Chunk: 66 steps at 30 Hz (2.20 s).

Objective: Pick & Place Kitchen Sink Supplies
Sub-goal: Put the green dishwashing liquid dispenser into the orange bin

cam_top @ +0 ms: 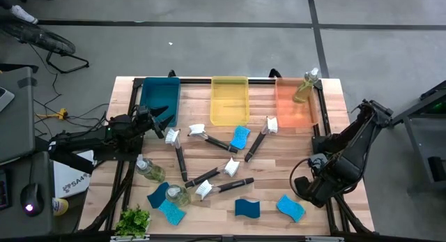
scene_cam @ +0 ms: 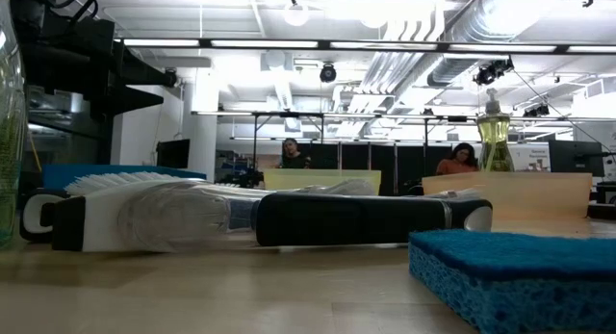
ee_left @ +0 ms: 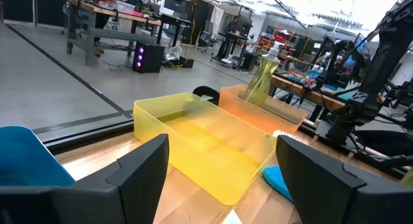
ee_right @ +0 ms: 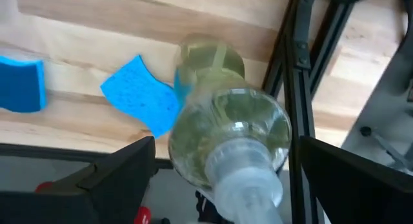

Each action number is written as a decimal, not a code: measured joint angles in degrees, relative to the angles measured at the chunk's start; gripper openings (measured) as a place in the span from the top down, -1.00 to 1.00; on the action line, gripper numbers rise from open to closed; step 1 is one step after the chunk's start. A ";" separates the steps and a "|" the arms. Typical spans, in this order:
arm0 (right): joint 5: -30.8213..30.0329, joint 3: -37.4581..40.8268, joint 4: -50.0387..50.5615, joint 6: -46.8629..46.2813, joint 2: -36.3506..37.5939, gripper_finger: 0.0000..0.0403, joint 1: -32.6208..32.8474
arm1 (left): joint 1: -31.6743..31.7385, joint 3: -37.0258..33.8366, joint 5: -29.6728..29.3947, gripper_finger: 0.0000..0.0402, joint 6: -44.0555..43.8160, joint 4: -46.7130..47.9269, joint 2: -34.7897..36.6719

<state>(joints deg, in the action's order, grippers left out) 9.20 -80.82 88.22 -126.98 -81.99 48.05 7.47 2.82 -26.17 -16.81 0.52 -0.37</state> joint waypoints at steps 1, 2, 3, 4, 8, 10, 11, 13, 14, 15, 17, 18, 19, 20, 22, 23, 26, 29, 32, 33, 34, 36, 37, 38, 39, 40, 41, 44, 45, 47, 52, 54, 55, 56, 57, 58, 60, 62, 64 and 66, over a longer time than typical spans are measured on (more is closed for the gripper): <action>-0.67 0.00 0.01 0.29 -0.13 -0.85 0.00 | 0.00 0.01 0.00 -0.40 0.01 0.00 0.00; -1.23 0.00 -0.12 0.58 -0.30 -0.85 0.00 | -0.01 0.00 -0.01 -0.40 0.01 0.00 -0.01; -1.67 0.00 -0.09 0.85 -0.46 -0.85 0.00 | 0.01 0.01 -0.02 -0.40 0.00 0.00 0.01; -2.06 0.00 -0.09 1.03 -0.54 -0.85 0.00 | 0.01 -0.01 0.00 -0.40 0.01 0.01 0.01; -3.00 0.00 -0.17 1.52 -0.61 -0.85 0.46 | -0.01 -0.01 0.00 -0.40 0.00 0.01 -0.01; -3.11 0.00 -0.58 1.67 -0.64 -0.85 0.87 | 0.00 0.00 0.00 -0.40 0.01 0.00 0.00; -3.07 0.00 -0.61 1.65 -0.62 -0.85 1.00 | 0.00 -0.01 -0.01 -0.40 0.01 0.00 0.00; -2.14 0.00 -0.65 1.52 -0.61 -0.86 1.17 | -0.01 0.01 0.00 -0.40 0.00 -0.01 -0.01; -1.52 0.00 -0.65 1.47 -0.61 -0.86 1.18 | 0.01 -0.01 0.00 -0.40 -0.01 0.00 0.00; -1.01 0.00 -0.64 1.32 -0.61 -0.86 1.19 | 0.01 -0.01 0.00 -0.40 0.01 -0.01 0.01; -0.27 0.00 -0.63 0.99 -0.61 -0.86 1.20 | 0.00 0.00 0.00 -0.40 0.01 0.00 0.01; 0.00 0.00 -0.65 0.94 -0.61 -0.86 1.20 | -0.01 -0.01 0.00 -0.40 0.01 -0.01 -0.01; 0.16 0.00 -0.63 0.92 -0.61 -0.86 1.20 | -0.01 0.01 0.00 -0.40 0.01 -0.01 -0.01; 0.10 0.00 -0.65 0.90 -0.60 -0.86 1.20 | -0.01 0.00 0.00 -0.40 0.00 -0.01 -0.01; -0.25 0.00 -0.65 0.94 -0.59 -0.86 1.19 | 0.00 -0.01 0.00 -0.40 0.00 0.00 -0.01; -0.43 0.00 -0.63 0.95 -0.58 -0.86 1.11 | 0.01 -0.01 -0.01 -0.40 -0.01 0.00 -0.01; -0.45 0.85 -0.94 0.89 -0.50 -0.86 0.93 | 0.01 0.01 0.00 -0.40 0.00 0.01 0.01; 0.59 3.18 -3.66 0.83 -0.38 -0.85 0.70 | 0.00 -0.01 0.00 -0.40 0.01 0.01 -0.01; 0.33 3.88 -5.77 0.82 0.24 -0.85 0.52 | 0.00 0.01 0.00 -0.40 0.01 -0.01 -0.01; 0.31 3.87 -5.72 0.86 0.27 -0.84 0.39 | 0.00 -0.01 0.00 -0.40 0.01 -0.01 0.00; 0.34 3.89 -5.48 0.86 0.30 -0.82 0.33 | 0.01 -0.01 0.00 -0.40 0.01 0.01 0.00; 0.34 3.89 -4.87 0.94 0.38 -0.78 0.33 | 0.00 -0.01 0.00 -0.40 0.00 0.01 -0.01; 0.34 3.89 -4.47 0.97 0.44 -0.75 0.33 | 0.01 0.01 0.00 -0.40 0.01 0.00 0.00; 0.34 3.89 -4.16 0.99 0.46 -0.71 0.33 | 0.01 -0.01 -0.01 -0.40 0.01 -0.01 -0.01; 0.31 3.89 -4.15 0.99 0.46 -0.68 0.33 | 0.00 0.01 0.00 -0.40 0.01 -0.01 0.00; 0.33 3.89 -4.17 0.99 0.46 -0.64 0.33 | 0.00 0.01 0.00 -0.40 0.01 -0.01 0.01; 0.34 3.89 -4.17 0.99 0.46 -0.61 0.31 | -0.01 -0.01 0.00 -0.40 0.01 0.01 -0.01; 0.34 3.89 -4.17 0.99 0.46 -0.51 0.32 | 0.01 -0.01 0.00 -0.40 0.00 0.01 0.01; 0.34 3.89 -4.17 0.99 0.46 -0.49 0.31 | -0.01 -0.01 0.00 -0.40 0.00 0.01 -0.01; 0.41 3.89 -4.15 1.01 0.46 -0.46 0.31 | 0.00 0.00 0.00 -0.40 0.01 0.00 0.00; 0.55 3.89 -4.11 1.07 0.46 -0.45 0.31 | -0.01 -0.01 0.00 -0.40 0.00 0.00 -0.01; 0.57 3.89 -4.10 1.26 0.46 -0.45 0.31 | 0.00 0.00 0.00 -0.40 0.00 0.00 0.00; 0.58 3.89 -4.09 1.31 0.46 -0.45 0.31 | 0.01 -0.01 0.00 -0.40 0.01 0.00 0.00; 0.58 3.89 -4.09 1.41 0.46 -0.45 0.31 | -0.01 -0.01 0.00 -0.40 -0.01 0.00 0.01; 0.58 3.89 -4.07 1.44 0.46 -0.44 0.31 | -0.01 0.00 0.00 -0.40 0.01 0.01 0.00; 0.58 3.89 -4.06 1.45 0.46 -0.44 0.31 | 0.00 -0.01 0.00 -0.40 0.00 -0.01 0.01; 0.59 3.89 -4.06 1.69 0.46 -0.44 0.31 | 0.00 -0.01 0.00 -0.40 0.00 -0.01 -0.01; 0.60 3.89 -4.04 1.99 0.46 -0.43 0.31 | -0.01 -0.01 0.00 -0.40 0.01 0.01 -0.01; 0.62 3.89 -4.04 2.12 0.46 -0.42 0.31 | 0.01 -0.01 -0.01 -0.40 0.00 0.00 0.00; 0.63 3.89 -4.04 2.31 0.46 -0.41 0.31 | -0.01 0.00 0.00 -0.40 0.01 0.00 0.00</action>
<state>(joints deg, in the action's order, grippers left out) 9.84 -76.93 84.18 -124.67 -81.54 48.36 7.46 2.82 -26.17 -16.80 0.52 -0.36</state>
